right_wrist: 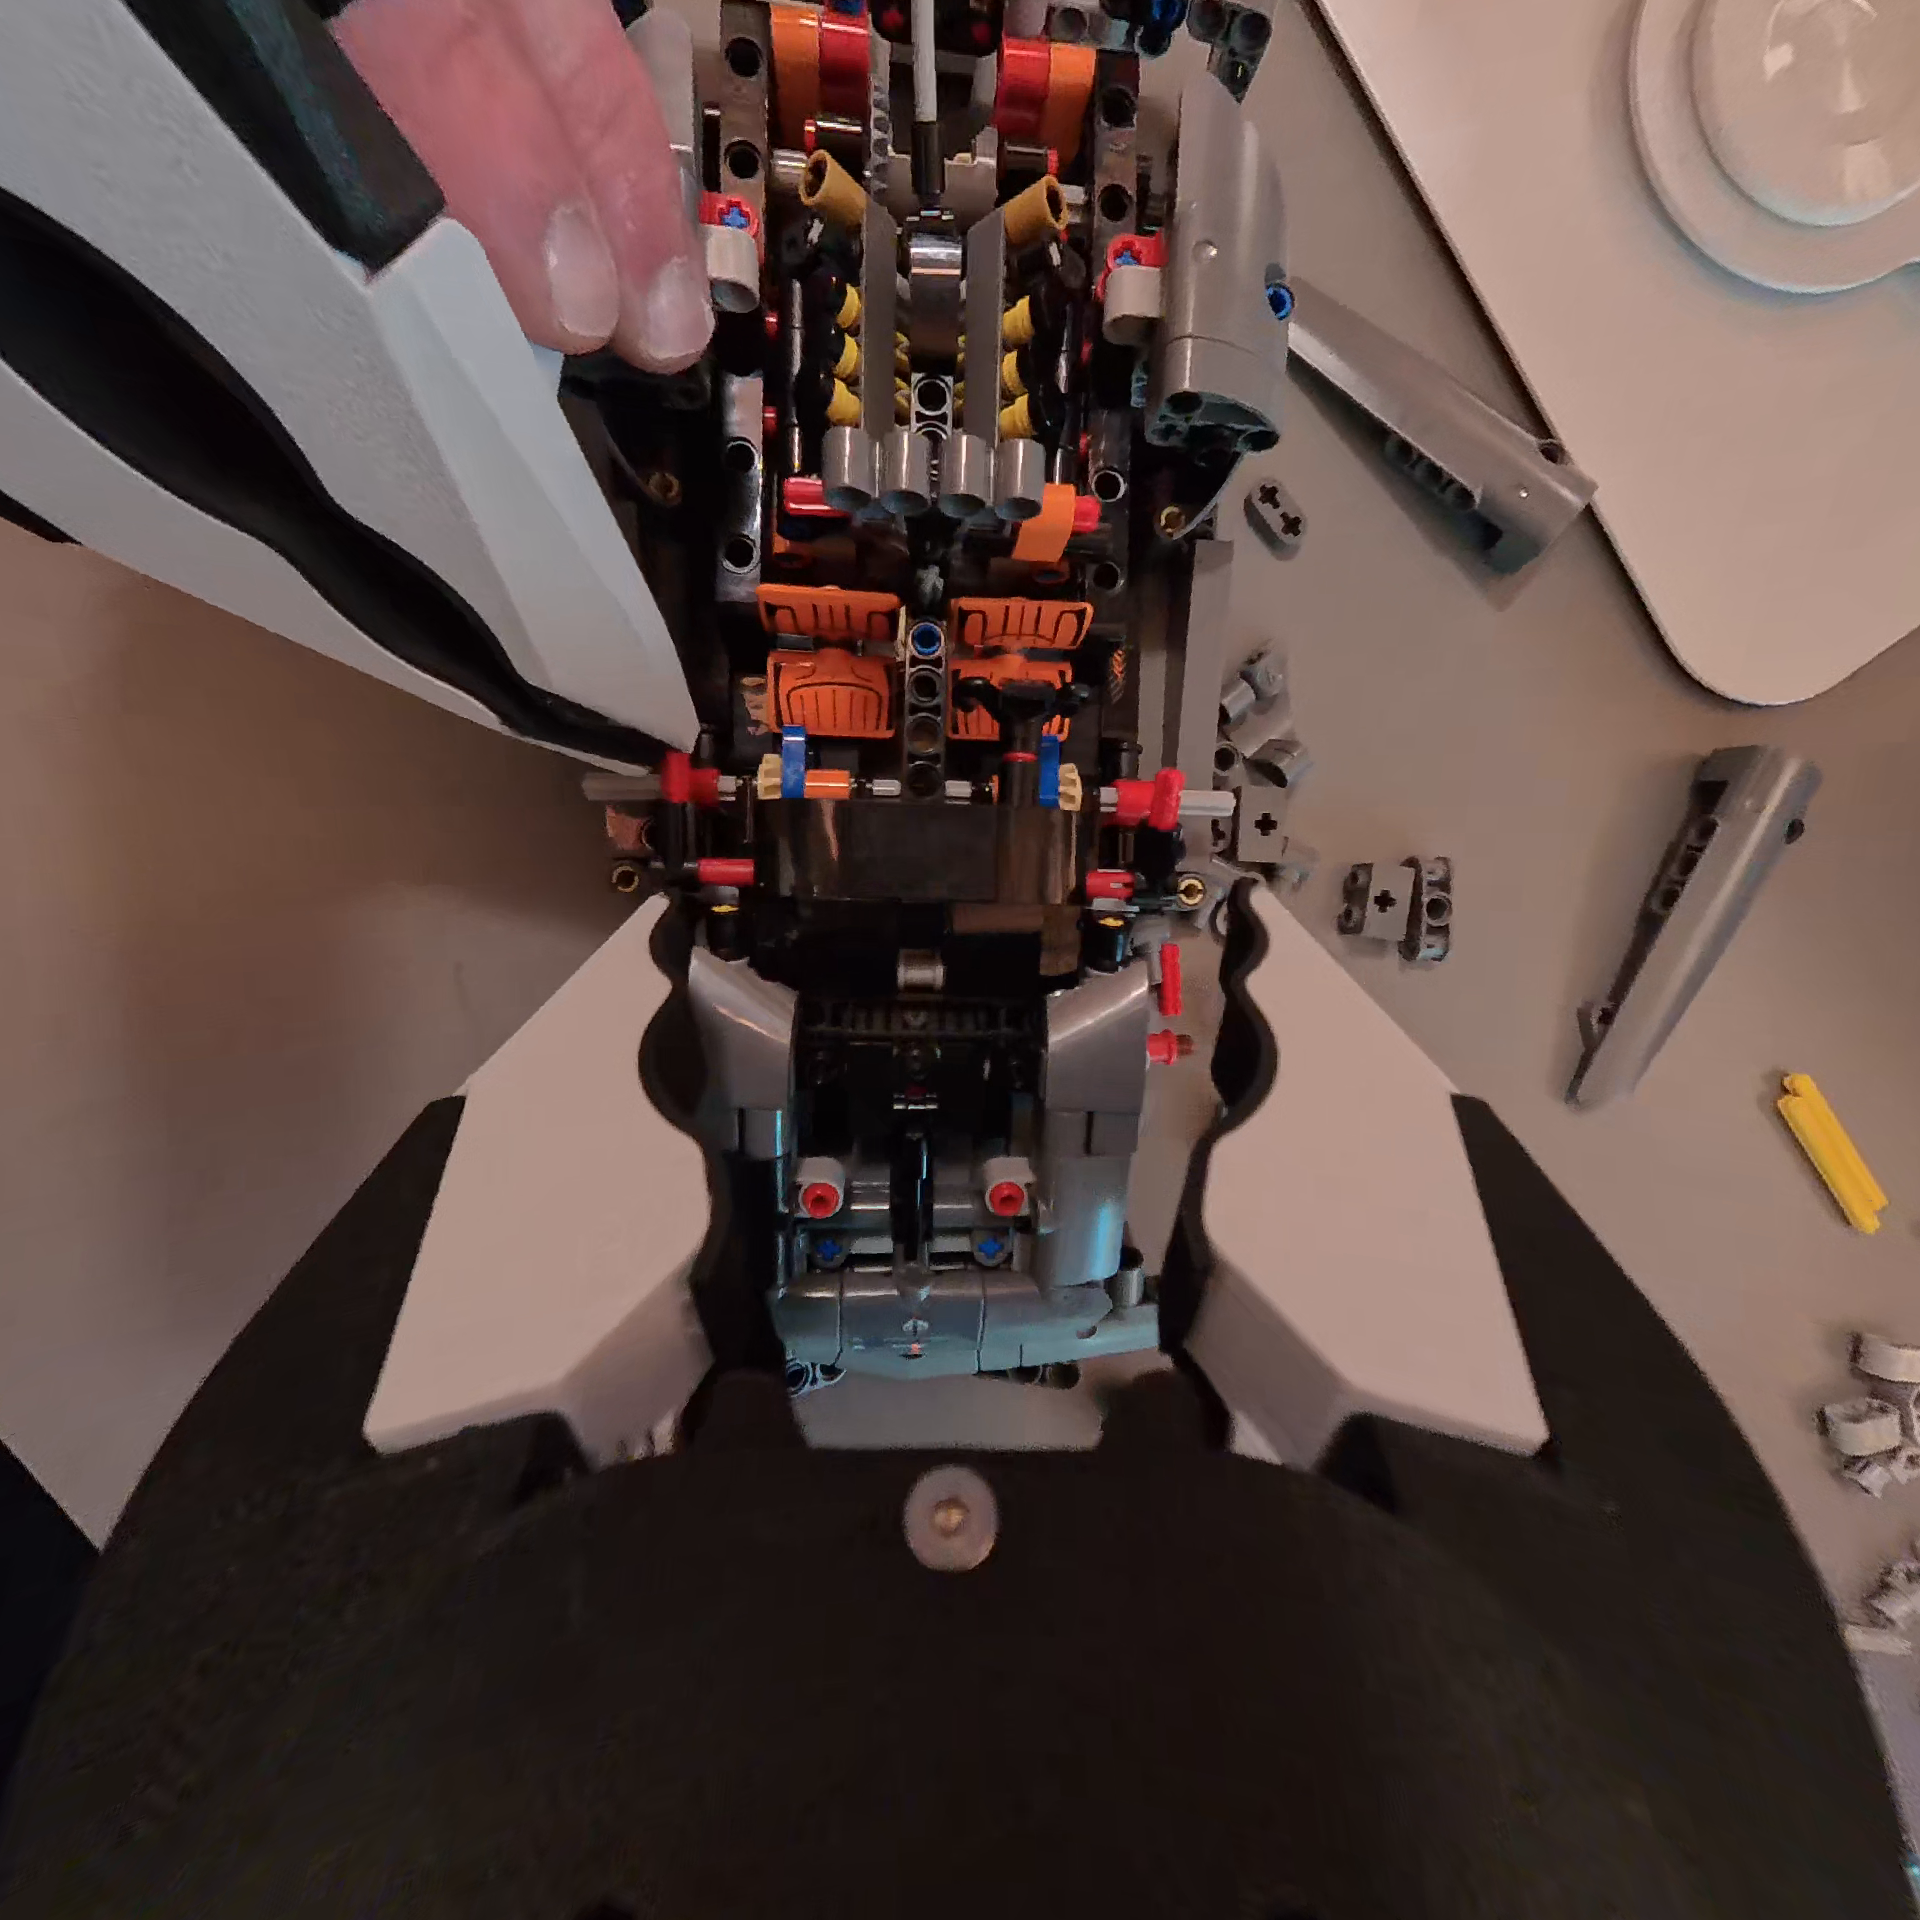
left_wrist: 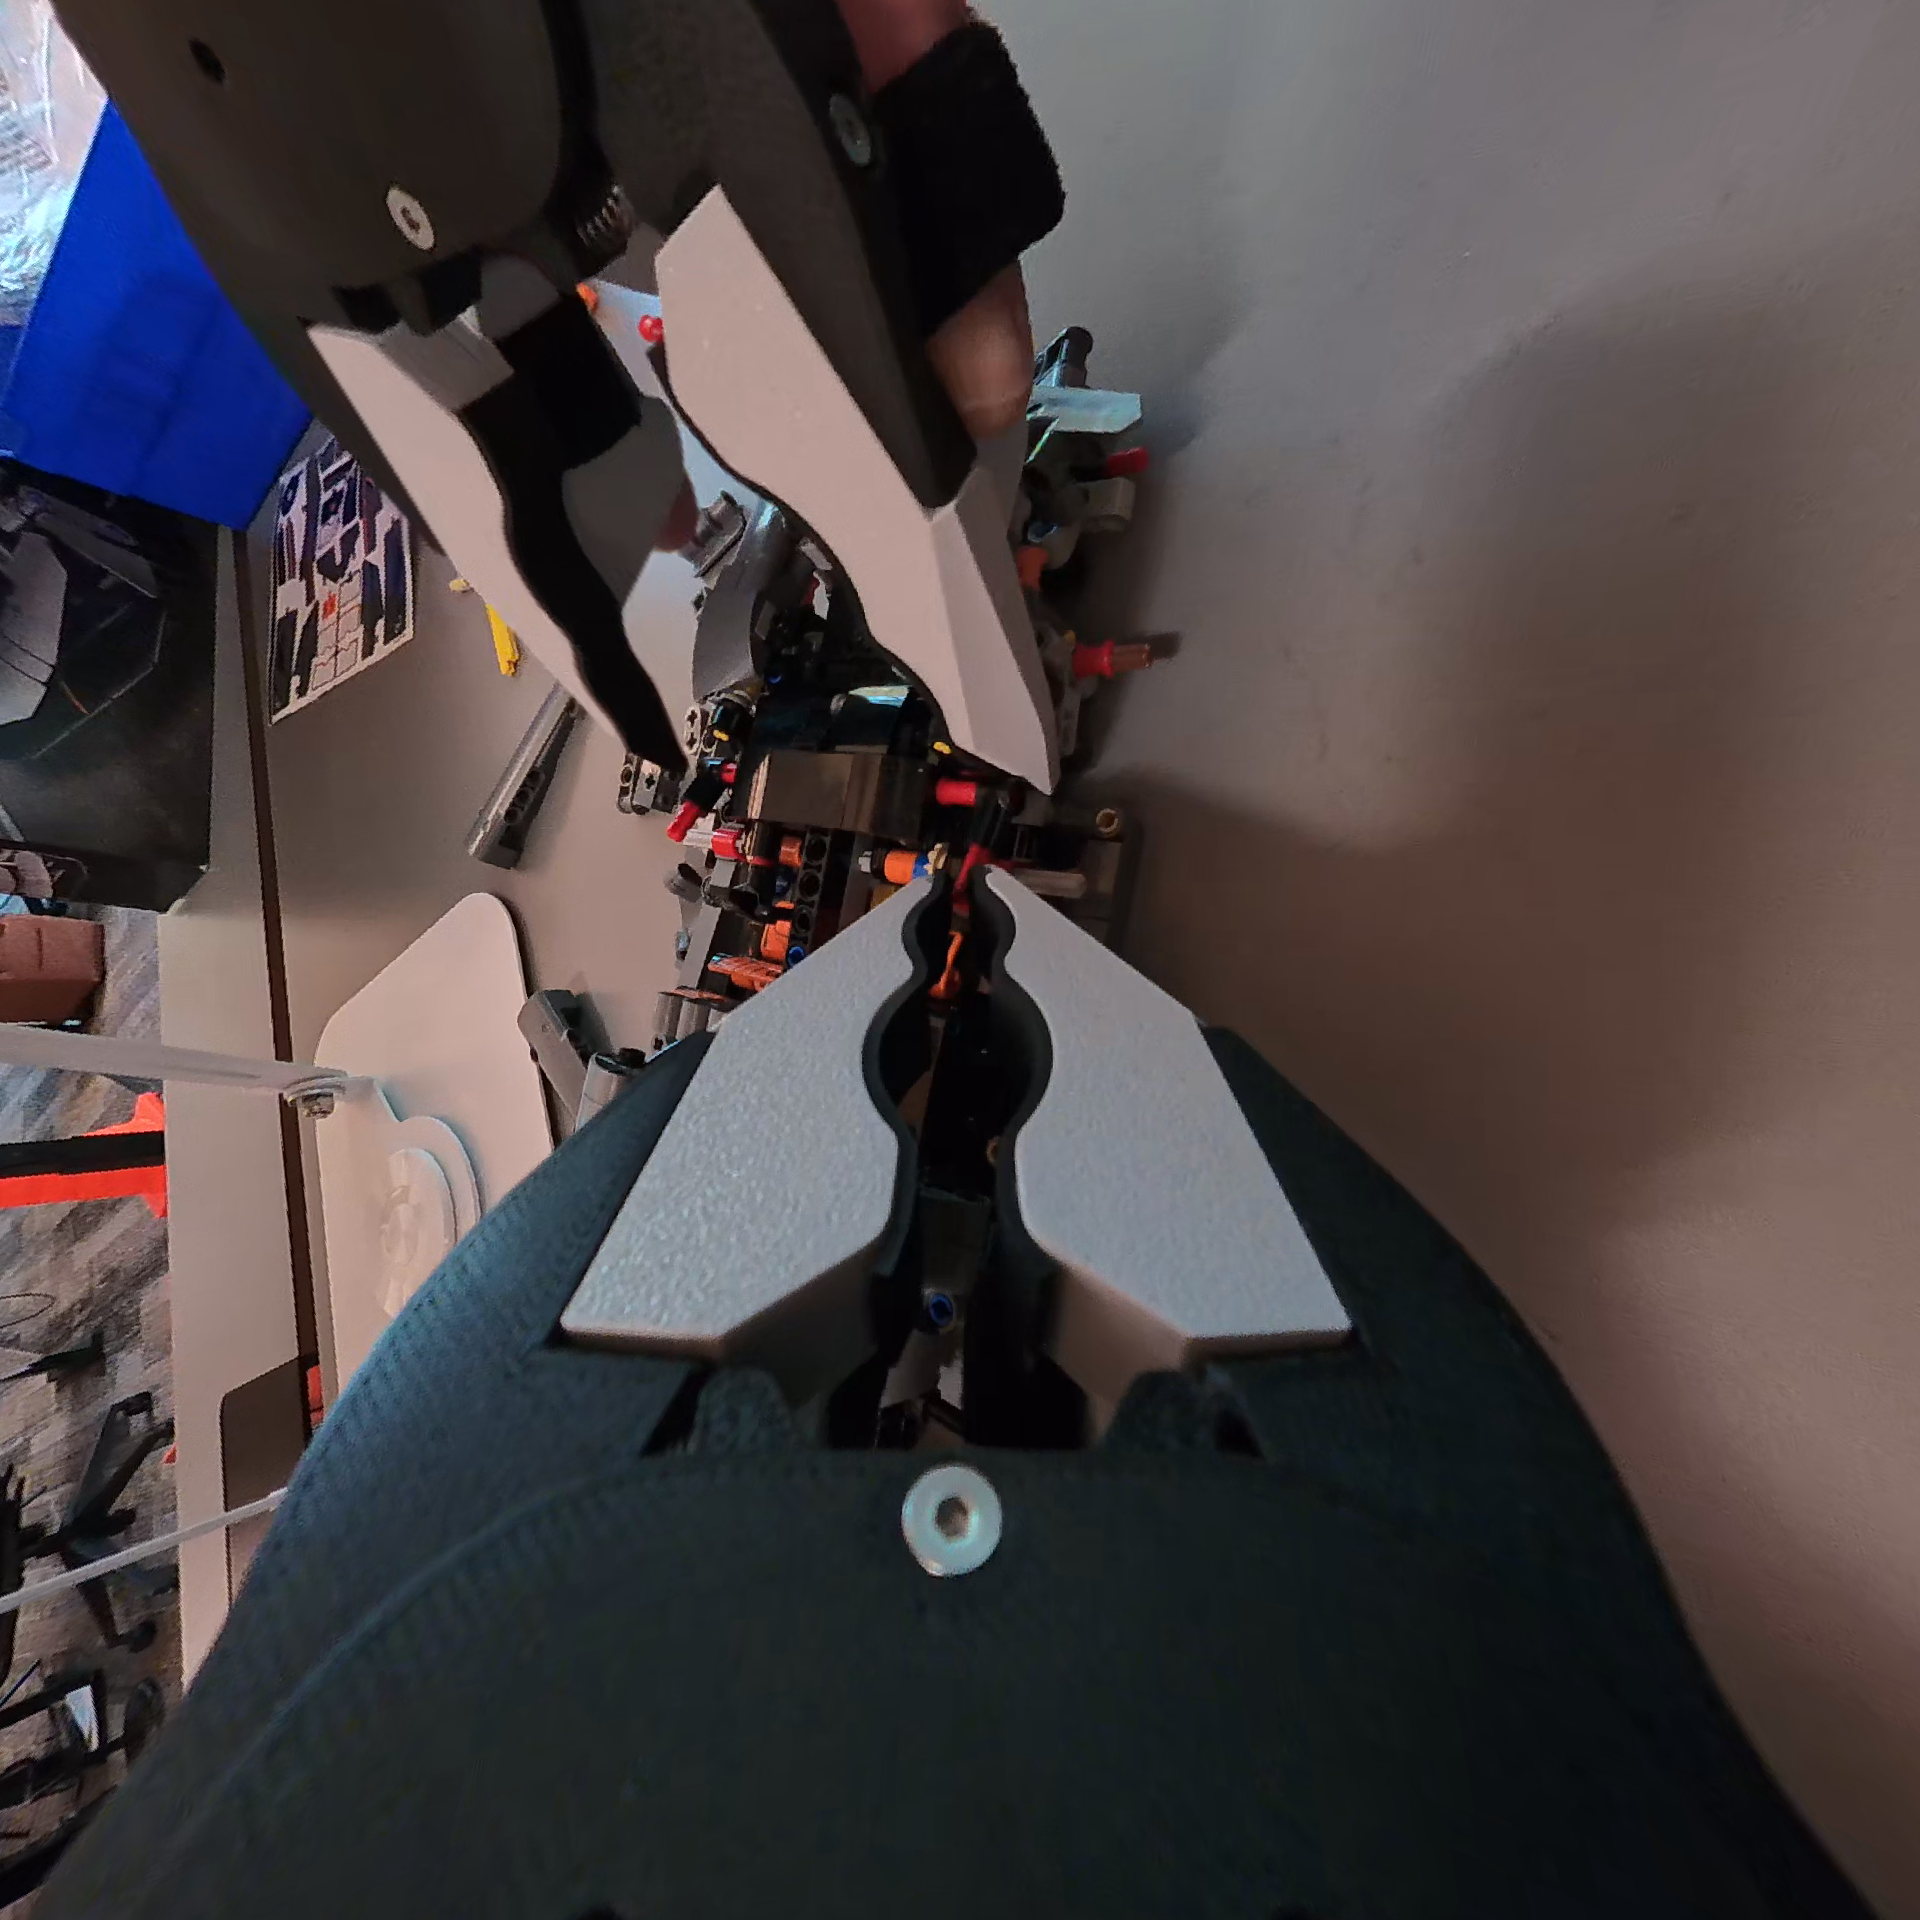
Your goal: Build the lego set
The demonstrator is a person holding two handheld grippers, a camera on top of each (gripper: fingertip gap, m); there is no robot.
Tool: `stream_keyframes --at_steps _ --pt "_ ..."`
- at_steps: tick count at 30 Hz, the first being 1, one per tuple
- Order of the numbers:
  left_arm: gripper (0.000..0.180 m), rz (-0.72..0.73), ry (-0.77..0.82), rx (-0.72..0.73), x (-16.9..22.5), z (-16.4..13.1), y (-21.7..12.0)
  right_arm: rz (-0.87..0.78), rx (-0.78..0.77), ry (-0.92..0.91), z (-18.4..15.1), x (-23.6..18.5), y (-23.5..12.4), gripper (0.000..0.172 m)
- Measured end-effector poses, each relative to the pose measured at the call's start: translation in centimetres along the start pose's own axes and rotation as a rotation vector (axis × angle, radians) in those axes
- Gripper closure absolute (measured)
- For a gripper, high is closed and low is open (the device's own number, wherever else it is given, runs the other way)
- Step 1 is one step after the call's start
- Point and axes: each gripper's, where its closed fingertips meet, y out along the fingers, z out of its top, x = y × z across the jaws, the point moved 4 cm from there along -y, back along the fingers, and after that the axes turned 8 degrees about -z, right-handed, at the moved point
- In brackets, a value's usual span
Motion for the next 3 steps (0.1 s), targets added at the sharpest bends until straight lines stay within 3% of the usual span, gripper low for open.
stream_keyframes --at_steps 3 --pt "0.18 -0.002 0.0 0.003 -0.02 -0.01 0.01 0.0 0.006 -0.008 0.02 -0.2 -0.1 0.077"
